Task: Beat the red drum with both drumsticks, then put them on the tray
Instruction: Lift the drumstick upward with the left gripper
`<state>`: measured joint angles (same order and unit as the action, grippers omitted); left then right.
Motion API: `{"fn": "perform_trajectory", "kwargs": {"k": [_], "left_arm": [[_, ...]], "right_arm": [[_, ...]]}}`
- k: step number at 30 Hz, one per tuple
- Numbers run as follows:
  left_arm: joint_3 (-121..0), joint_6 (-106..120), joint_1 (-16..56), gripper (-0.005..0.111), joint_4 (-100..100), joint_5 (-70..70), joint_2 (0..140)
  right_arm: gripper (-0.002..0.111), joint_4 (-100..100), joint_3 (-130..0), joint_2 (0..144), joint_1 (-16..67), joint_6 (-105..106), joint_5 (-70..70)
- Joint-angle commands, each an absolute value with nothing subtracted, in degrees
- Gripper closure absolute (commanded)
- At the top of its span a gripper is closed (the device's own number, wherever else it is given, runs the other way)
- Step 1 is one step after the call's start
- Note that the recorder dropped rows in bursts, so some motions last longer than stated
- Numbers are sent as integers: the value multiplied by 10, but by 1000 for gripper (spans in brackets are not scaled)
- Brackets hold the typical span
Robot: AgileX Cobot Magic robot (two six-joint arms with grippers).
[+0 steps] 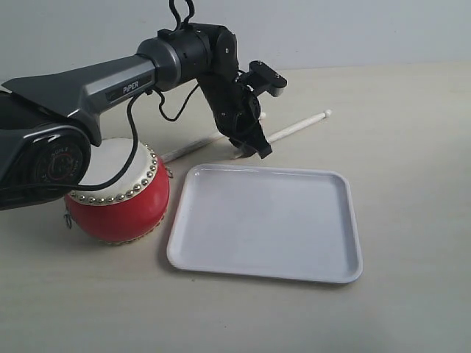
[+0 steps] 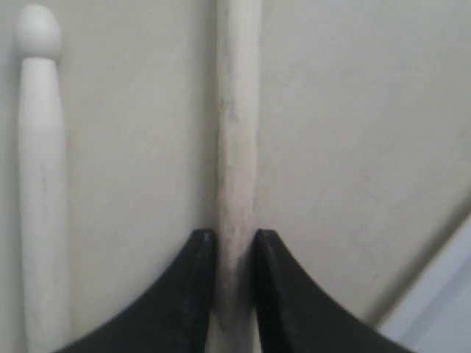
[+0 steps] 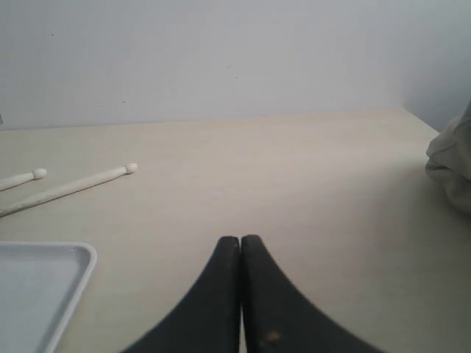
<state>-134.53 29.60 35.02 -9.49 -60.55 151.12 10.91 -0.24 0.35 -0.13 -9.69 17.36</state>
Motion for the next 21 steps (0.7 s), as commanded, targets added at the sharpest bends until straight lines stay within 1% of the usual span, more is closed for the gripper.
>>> {"fn": "perform_trajectory", "kwargs": {"k": [1, 8, 11, 18, 21], "left_arm": [[-1346, 277, 349, 107, -101, -588, 1489], [-1346, 274, 349, 107, -191, -572, 1437], [-1346, 296, 349, 107, -227, -566, 1429], [-1346, 391, 349, 107, -391, -571, 1427], [-1339, 404, 349, 107, -431, -571, 1424]], "right_arm": [[108, 109, 0, 0, -5, -97, 167], [108, 109, 0, 0, -5, -97, 167], [108, 109, 0, 0, -5, -97, 167], [108, 109, 0, 0, -5, -97, 168], [108, 143, 0, 0, -5, -68, 174]]}}
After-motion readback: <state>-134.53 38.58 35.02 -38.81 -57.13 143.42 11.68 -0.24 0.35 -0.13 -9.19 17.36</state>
